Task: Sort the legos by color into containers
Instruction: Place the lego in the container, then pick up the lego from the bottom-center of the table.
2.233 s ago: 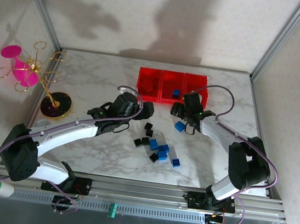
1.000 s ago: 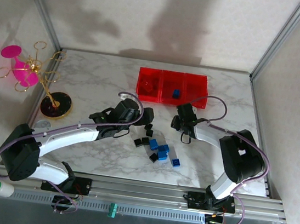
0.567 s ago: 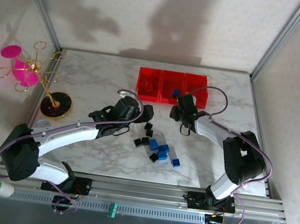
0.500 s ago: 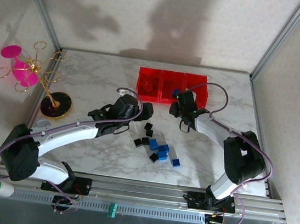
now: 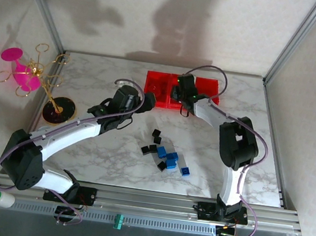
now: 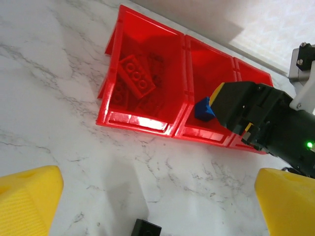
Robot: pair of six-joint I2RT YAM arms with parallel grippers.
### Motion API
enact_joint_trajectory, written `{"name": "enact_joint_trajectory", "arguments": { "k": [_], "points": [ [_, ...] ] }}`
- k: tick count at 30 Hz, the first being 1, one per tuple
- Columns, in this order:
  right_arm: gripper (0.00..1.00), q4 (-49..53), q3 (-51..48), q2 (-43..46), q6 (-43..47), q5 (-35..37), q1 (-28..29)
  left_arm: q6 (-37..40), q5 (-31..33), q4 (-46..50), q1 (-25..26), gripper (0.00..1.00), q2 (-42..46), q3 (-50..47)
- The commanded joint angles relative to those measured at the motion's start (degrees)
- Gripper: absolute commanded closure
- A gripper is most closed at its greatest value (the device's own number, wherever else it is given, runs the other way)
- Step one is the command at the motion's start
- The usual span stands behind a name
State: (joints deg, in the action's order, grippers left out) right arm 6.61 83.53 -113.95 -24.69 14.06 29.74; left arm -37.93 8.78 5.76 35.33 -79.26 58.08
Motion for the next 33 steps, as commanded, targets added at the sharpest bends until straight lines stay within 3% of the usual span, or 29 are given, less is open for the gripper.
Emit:
{"name": "enact_joint_trajectory", "arguments": {
  "k": [1, 6, 14, 21, 33],
  "points": [
    [0.47, -0.4, 4.0, -3.1, 2.3, 1.0, -1.2, 0.9, -0.3, -0.4, -1.2, 0.0, -1.2, 2.0],
    [0.37, 0.6, 7.6, -5.0, 3.2, 0.8, -1.7, 1.0, -1.4, -0.6, -2.0, 0.0, -1.5, 2.2],
    [0.32, 0.1, 5.2, 0.4, 3.6, -1.6, -1.7, 0.9, -1.9, 0.2, -2.1, 0.0, -0.2, 2.2],
    [0.28, 0.3, -6.6, 10.6, 2.8, -6.3, -0.7, 0.1, -3.7, 0.8, -1.4, 0.0, 3.9, -1.4],
    [0.27, 9.4, -23.2, 25.0, 5.6, -12.4, 5.7, -4.1, -3.9, 3.5, 2.7, 0.0, 10.3, -9.0]
  ]
}}
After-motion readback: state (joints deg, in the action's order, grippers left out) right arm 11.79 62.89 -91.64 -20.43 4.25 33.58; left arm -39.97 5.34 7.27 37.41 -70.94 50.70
